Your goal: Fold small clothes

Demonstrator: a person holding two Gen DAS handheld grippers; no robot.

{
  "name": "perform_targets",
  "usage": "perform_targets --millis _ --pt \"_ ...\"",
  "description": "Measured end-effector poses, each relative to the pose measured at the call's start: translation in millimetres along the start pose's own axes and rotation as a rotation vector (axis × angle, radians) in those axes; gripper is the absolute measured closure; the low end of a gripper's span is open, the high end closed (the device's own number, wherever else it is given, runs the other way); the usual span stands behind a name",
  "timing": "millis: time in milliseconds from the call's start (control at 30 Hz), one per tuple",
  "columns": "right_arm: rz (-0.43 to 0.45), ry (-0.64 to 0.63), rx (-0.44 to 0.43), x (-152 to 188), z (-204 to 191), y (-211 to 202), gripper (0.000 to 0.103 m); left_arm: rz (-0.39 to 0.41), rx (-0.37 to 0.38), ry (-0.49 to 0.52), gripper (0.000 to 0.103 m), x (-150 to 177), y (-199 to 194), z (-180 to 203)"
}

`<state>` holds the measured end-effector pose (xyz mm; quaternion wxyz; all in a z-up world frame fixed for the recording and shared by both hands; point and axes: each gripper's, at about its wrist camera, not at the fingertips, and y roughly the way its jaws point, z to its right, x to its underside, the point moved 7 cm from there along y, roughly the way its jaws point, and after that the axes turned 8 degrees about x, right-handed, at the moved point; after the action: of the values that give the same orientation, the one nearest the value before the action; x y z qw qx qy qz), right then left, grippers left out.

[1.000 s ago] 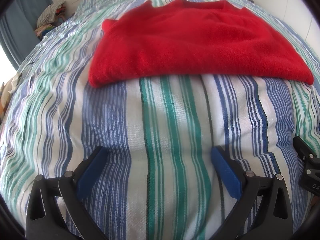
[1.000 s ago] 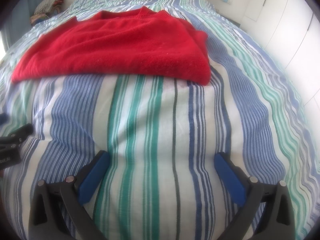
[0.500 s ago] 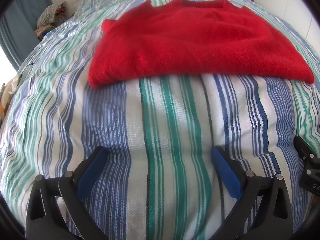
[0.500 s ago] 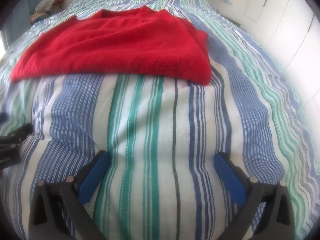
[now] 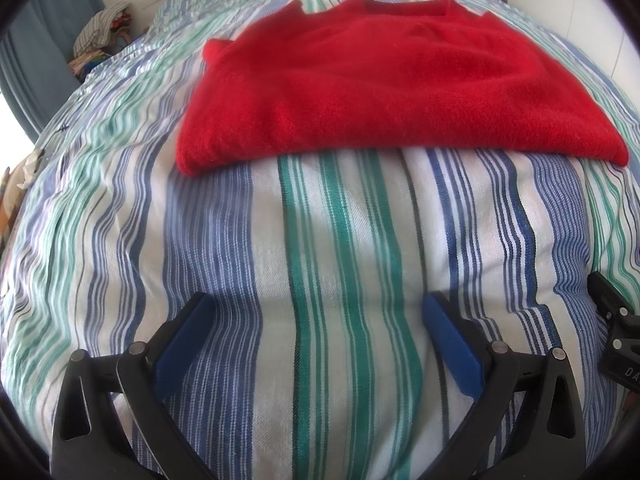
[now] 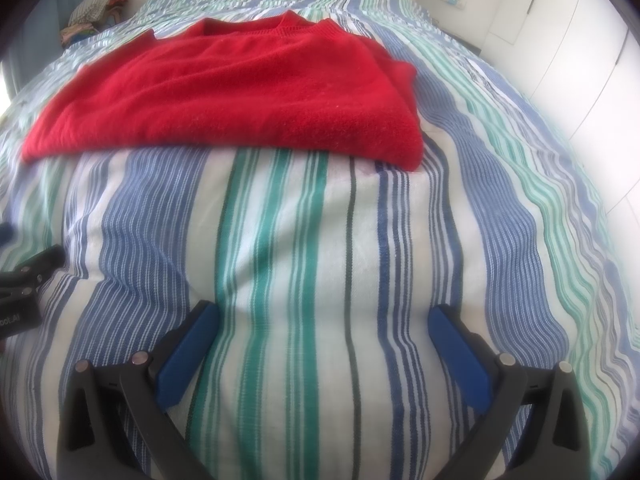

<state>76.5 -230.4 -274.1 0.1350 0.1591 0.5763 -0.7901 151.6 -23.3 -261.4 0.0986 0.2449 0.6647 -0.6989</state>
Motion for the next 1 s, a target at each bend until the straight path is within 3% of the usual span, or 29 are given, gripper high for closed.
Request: perform_targets --millis 1000 --pt "0.004 -0.007 0.006 0.3 -0.2 -1.0 0.000 0.001 -0.003 0.003 0.001 0.1 -0.5 -0.9"
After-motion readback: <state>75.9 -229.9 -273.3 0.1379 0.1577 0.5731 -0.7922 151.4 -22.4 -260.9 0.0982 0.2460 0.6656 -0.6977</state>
